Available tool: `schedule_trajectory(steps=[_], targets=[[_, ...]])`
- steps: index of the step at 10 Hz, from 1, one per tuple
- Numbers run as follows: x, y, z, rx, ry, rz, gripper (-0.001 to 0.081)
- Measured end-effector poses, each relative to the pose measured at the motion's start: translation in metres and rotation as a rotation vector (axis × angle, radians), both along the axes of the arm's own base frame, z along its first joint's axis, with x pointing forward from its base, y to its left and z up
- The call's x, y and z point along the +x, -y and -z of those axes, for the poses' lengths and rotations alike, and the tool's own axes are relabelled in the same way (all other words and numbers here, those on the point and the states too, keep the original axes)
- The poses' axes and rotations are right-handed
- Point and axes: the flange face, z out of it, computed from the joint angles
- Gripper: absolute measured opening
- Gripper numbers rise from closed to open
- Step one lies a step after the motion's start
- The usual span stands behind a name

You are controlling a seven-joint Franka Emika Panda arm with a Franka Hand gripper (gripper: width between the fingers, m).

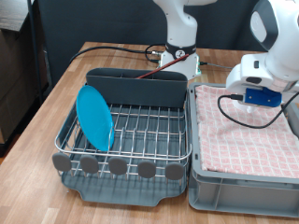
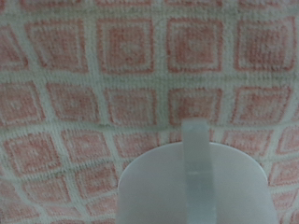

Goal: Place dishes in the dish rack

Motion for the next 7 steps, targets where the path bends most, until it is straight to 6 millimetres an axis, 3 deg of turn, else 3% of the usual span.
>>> schedule_trajectory(steps=[5, 6, 7], targets=[[-0.009, 0.002, 0.02, 0.001, 0.015, 0.011, 0.0803], [-0.01, 0.002, 0.021, 0.0, 0.016, 0.013, 0.0712], [-0.011, 0.002, 0.022, -0.001, 0.015, 0.013, 0.0712]])
